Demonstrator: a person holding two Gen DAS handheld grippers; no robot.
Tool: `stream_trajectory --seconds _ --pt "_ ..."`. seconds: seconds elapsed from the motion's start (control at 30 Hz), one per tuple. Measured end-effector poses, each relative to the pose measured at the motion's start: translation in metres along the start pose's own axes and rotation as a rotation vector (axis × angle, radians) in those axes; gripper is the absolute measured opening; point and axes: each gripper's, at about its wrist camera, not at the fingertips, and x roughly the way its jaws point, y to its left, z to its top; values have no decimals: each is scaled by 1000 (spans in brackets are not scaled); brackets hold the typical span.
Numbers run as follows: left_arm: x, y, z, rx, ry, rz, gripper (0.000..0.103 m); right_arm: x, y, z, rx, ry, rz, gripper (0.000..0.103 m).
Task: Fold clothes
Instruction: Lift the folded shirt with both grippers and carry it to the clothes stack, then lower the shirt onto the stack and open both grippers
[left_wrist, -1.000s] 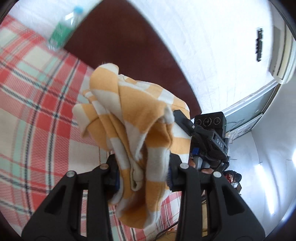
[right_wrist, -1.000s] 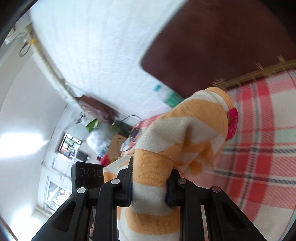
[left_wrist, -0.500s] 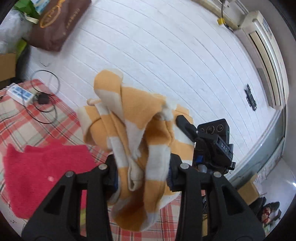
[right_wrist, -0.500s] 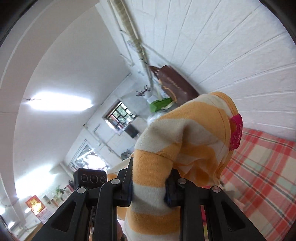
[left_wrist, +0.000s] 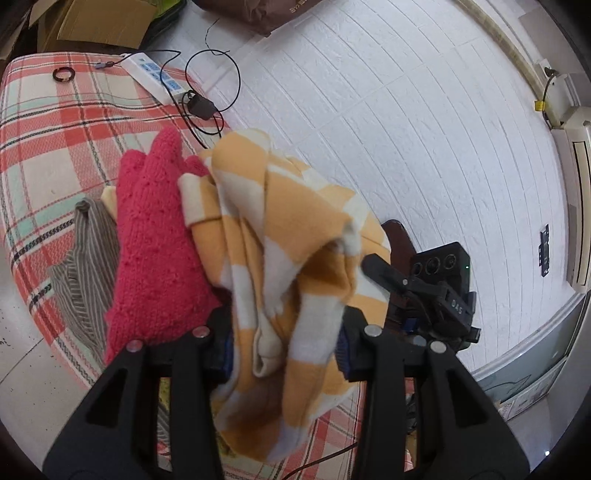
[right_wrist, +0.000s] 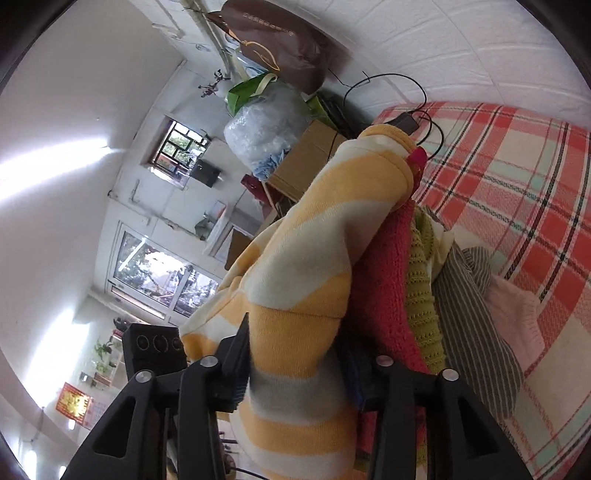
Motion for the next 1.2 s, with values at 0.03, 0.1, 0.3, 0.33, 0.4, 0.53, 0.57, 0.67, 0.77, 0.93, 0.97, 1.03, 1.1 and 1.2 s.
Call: stream_trajectory --seconds 0.03,0.1,0.3,0.33,0.4,0.53,0.57,0.67,0.77,0.93,0.97,1.03,1.1,1.2 --pt "2 -1 2 0 0 8 43 -5 6 2 -25 -6 -24 53" --pt "1 -1 5 4 -2 17 44 -14 19 6 -75 -19 -73 60" --pt "-21 -10 -5 53 -85 115 65 -32 41 -7 -202 -50 -211 62" --pt "-27 -14 -9 69 -108 142 66 -34 44 -11 -226 -58 -227 62" --pt "-39 -22 -17 100 -154 197 67 -37 51 -17 -271 -74 -252 62" --pt "-65 -44 -39 180 -241 309 82 -46 64 -33 -355 -101 -297 64" --pt "-70 -51 -46 214 -258 327 84 -48 67 -38 -379 -109 -311 68" --pt "-83 -73 -66 311 -292 364 86 -55 77 -55 -460 -138 -346 71" --pt "-87 -93 -83 393 -297 394 100 -66 89 -78 -553 -182 -339 79" --pt "-74 -116 -107 487 -307 451 103 -74 104 -122 -722 -229 -345 85" --pt "-70 -119 -111 496 -305 465 103 -74 105 -128 -743 -234 -355 86" --pt "-62 -124 -119 512 -302 493 103 -75 105 -135 -757 -241 -382 88" --pt "-59 -129 -124 519 -299 492 103 -79 100 -136 -728 -242 -379 88" --pt "-60 -129 -124 505 -286 468 103 -86 94 -137 -693 -237 -364 89"
